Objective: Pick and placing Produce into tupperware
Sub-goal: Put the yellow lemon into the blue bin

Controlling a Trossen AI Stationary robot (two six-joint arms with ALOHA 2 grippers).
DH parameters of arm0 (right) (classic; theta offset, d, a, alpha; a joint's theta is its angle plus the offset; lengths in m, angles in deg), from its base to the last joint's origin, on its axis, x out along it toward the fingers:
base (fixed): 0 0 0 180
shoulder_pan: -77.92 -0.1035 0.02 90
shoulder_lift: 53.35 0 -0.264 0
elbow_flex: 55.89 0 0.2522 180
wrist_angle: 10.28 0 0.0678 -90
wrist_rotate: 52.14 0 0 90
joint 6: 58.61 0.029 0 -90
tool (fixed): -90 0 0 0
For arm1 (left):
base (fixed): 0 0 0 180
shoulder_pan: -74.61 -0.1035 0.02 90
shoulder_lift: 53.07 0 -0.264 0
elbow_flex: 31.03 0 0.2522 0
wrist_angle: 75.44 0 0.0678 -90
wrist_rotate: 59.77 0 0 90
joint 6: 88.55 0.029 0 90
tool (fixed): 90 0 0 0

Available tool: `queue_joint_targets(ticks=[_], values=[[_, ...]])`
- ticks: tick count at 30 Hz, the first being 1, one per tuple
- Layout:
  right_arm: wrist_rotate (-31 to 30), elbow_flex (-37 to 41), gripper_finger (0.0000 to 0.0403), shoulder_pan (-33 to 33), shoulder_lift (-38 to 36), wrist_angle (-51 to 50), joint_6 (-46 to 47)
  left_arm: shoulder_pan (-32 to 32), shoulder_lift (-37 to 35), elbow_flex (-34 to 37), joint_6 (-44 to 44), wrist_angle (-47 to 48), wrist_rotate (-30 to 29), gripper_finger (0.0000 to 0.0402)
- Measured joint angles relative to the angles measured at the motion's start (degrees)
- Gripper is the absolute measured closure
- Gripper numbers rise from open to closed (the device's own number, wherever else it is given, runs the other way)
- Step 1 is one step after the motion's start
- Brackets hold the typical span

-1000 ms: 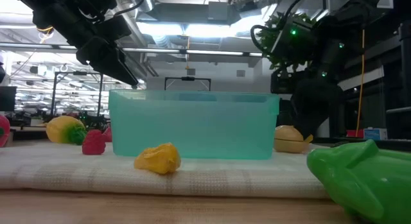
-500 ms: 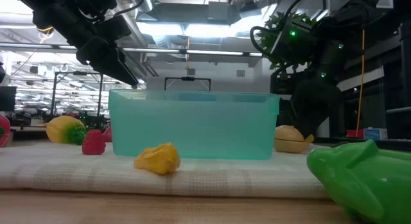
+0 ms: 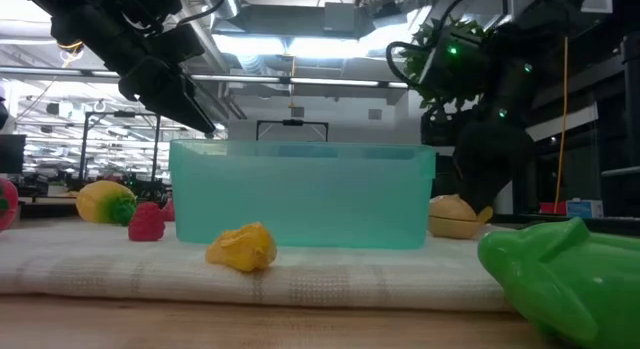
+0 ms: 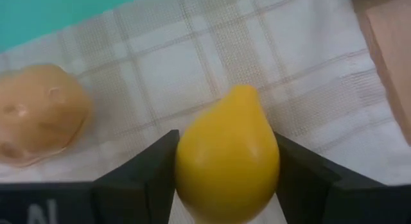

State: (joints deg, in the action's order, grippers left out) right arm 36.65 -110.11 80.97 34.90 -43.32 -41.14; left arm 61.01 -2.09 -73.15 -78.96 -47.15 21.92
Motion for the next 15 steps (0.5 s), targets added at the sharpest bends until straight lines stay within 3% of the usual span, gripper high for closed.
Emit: queue_joint_targets(ticks=[6, 15], values=[[-0.02, -7.75, 0.0193, 1.39, 0.00, -10.53, -2.57, 0.01, 0.00, 0.00, 0.00, 0.02, 0.00, 0.0207], [-0.14, -12.55, 0.0193, 4.58, -0.91, -12.77, -5.99, 0.01, 0.00, 0.00, 0.01, 0.02, 0.00, 0.0207]])
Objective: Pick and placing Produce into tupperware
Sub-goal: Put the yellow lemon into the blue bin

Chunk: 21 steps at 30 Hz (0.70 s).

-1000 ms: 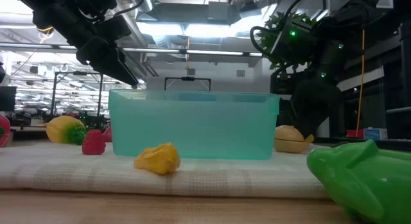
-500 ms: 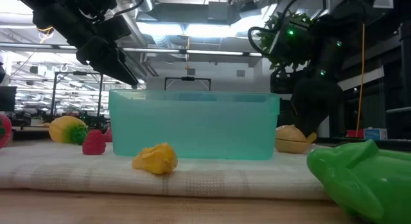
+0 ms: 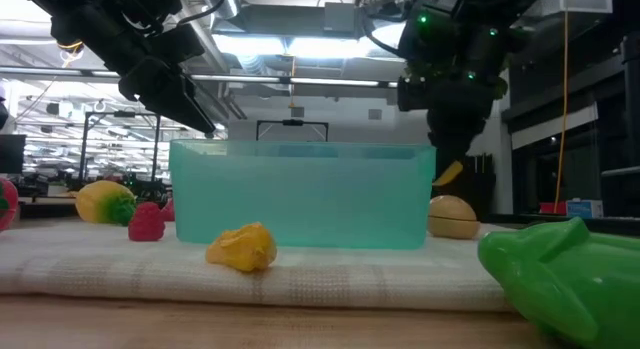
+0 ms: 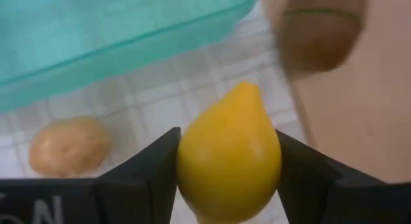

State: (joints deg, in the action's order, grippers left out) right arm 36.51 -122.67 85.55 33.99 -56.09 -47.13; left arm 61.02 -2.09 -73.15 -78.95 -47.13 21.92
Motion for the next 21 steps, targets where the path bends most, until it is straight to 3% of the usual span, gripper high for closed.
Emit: queue_joint_targets(ticks=[7, 13, 21], values=[[-0.06, 0.04, 0.0193, 3.68, -0.78, 0.53, -2.88, 0.00, 0.00, 0.00, -0.01, 0.02, 0.00, 0.0207], [-0.02, 3.19, 0.0193, 5.30, -3.67, 7.68, -5.81, 0.00, 0.00, 0.00, 0.00, 0.13, 0.01, 0.0207], [3.14, 15.20, 0.0193, 5.28, -14.39, 27.28, -6.59, -0.05, 0.00, 0.00, -0.03, 0.23, 0.02, 0.0207]])
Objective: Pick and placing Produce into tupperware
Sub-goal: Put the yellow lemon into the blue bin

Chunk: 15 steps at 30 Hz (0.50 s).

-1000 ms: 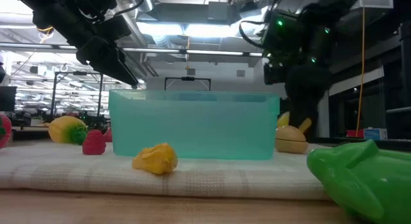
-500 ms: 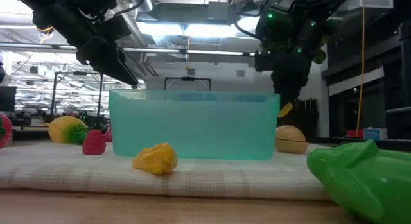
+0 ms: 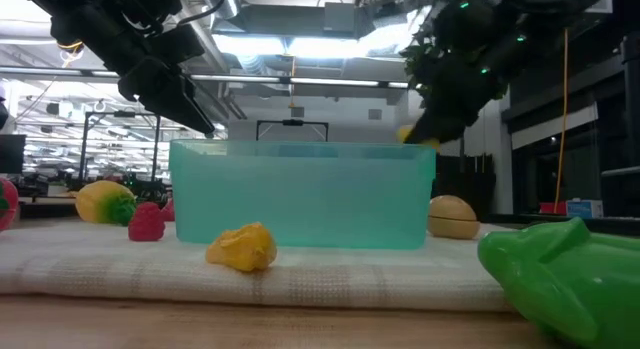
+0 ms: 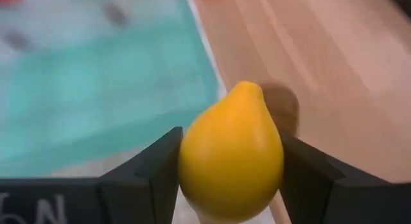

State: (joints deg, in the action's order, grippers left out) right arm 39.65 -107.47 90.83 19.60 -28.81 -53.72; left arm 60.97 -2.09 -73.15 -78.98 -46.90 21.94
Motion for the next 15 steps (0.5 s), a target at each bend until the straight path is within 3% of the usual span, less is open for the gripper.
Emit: queue_joint_targets(ticks=[7, 15], values=[[8.34, 10.00, 0.0193, -0.04, -7.97, 20.48, -3.78, -0.12, 0.00, 0.00, -1.93, -0.02, 0.00, 0.0207], [18.85, 14.11, 0.0193, -0.07, -10.93, 31.61, -5.54, -0.12, 0.00, 0.00, -1.93, -0.34, 0.00, 0.0207]])
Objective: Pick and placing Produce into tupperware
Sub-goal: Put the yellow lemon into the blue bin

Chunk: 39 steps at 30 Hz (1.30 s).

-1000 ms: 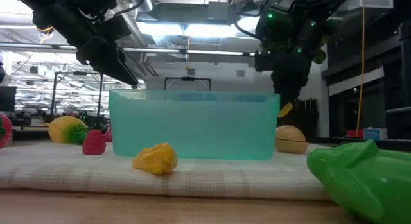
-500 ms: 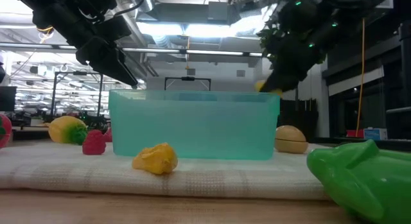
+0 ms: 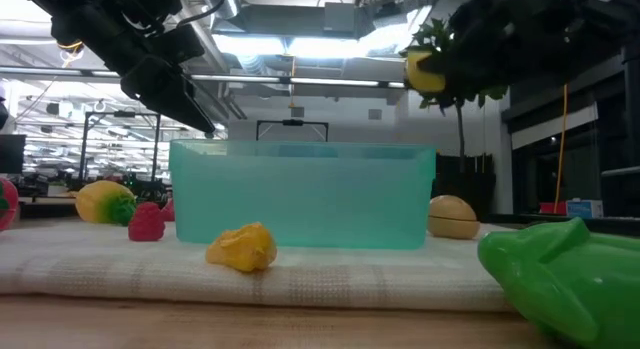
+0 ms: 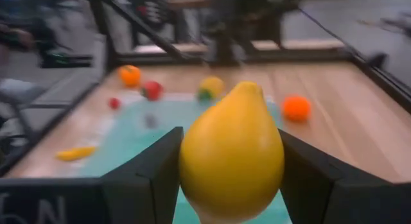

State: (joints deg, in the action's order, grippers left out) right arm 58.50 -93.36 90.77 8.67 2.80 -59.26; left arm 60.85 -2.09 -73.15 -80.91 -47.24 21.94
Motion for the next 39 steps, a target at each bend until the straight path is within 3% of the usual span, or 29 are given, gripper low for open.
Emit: queue_joint_targets(ticks=[9, 17, 22, 25, 39], values=[[1.76, 0.50, 0.0193, -0.02, 0.09, 2.19, 0.15, 0.00, 0.00, 0.00, 0.01, 0.00, 0.00, 0.0207], [-13.98, 0.50, 0.0193, -0.20, 2.47, 3.00, 1.93, 0.00, 0.00, 0.00, 0.02, -0.09, 0.00, 0.0207], [-14.99, -1.64, 0.0193, -0.31, 5.84, 2.58, 2.51, 0.00, 0.00, 0.00, 0.24, -0.09, 0.00, 0.0207], [-12.20, -5.75, 0.0193, -0.31, 8.03, -3.43, 3.17, 0.00, 0.00, 0.00, 0.46, -0.09, -0.01, 0.0207], [-9.98, -29.97, 0.0193, -0.22, 21.87, -30.88, -3.19, 0.00, 0.00, 0.00, 0.54, 0.11, 0.00, 0.0207]])
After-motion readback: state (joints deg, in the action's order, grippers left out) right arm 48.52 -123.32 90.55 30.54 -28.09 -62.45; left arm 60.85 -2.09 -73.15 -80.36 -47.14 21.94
